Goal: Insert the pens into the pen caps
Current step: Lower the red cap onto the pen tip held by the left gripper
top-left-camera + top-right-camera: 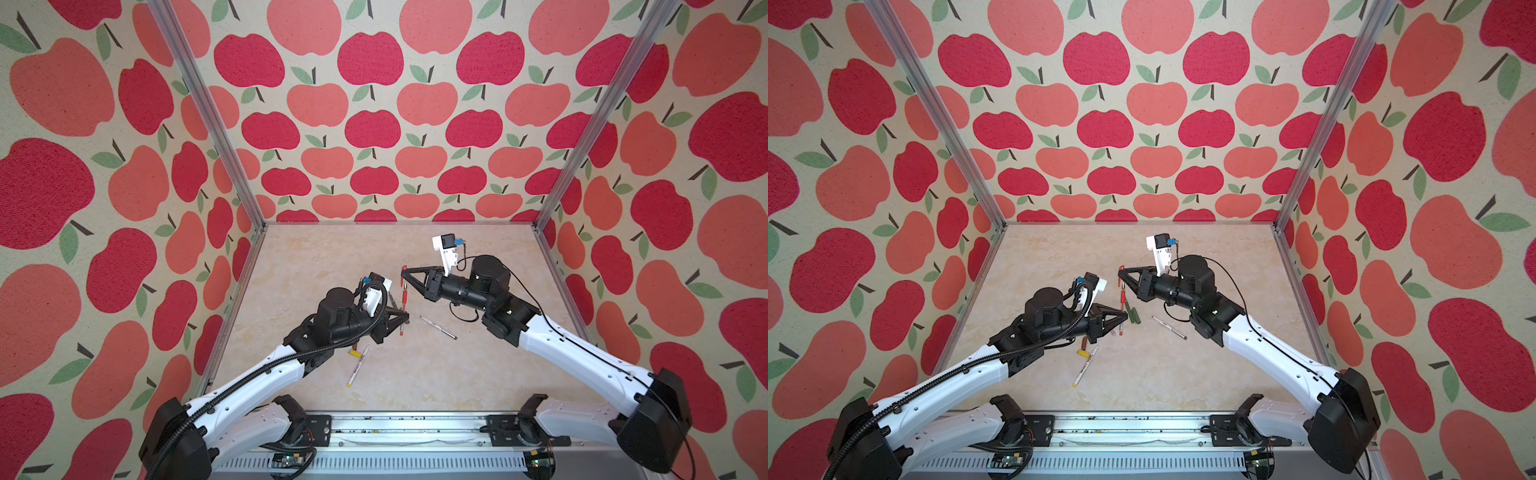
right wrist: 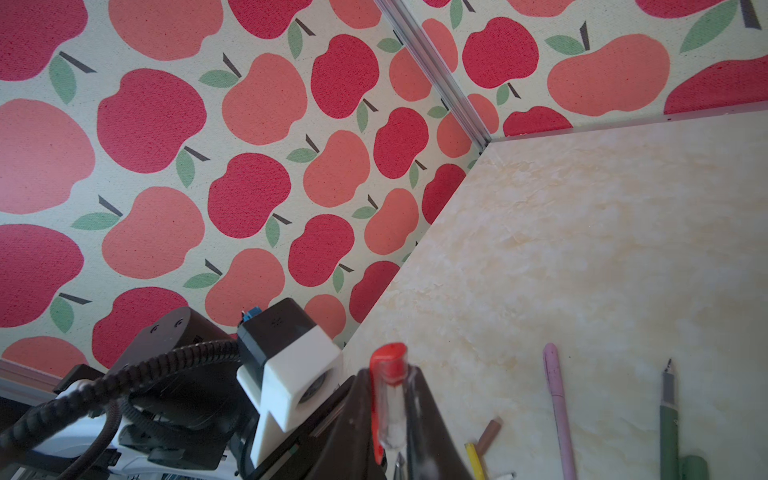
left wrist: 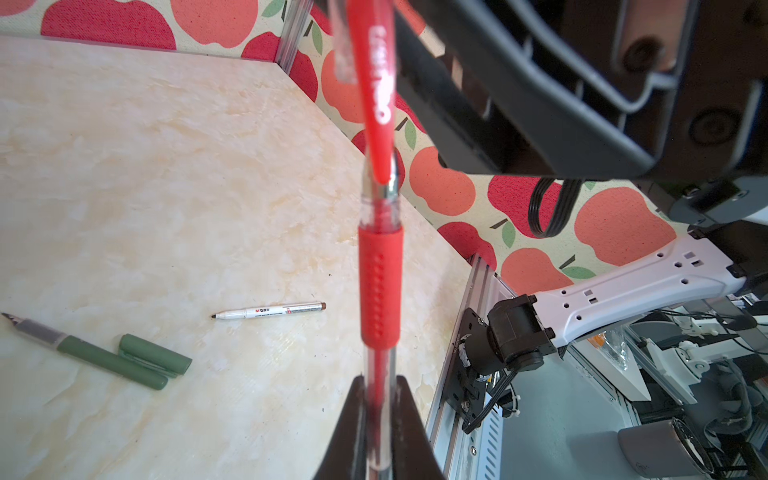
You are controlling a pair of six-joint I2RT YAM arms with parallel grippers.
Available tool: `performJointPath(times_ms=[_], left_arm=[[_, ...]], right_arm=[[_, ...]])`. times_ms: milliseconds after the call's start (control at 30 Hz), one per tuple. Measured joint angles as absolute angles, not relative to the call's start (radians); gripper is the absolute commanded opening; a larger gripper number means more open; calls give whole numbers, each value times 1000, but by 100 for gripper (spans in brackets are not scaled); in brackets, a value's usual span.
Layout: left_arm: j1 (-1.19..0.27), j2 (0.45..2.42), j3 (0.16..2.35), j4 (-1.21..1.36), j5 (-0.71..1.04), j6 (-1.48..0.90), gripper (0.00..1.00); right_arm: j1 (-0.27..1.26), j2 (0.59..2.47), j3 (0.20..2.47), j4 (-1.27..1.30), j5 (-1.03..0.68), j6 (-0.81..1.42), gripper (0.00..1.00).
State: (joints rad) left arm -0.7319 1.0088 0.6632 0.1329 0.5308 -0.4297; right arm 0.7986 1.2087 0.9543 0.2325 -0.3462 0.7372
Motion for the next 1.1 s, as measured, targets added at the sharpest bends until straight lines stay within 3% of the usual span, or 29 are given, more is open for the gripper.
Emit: performJointPath(times_ms=[1100], left_arm=[[-732, 1008, 663, 133, 530, -430, 5]], right_arm=[[805, 1185, 958, 201, -331, 699, 16]])
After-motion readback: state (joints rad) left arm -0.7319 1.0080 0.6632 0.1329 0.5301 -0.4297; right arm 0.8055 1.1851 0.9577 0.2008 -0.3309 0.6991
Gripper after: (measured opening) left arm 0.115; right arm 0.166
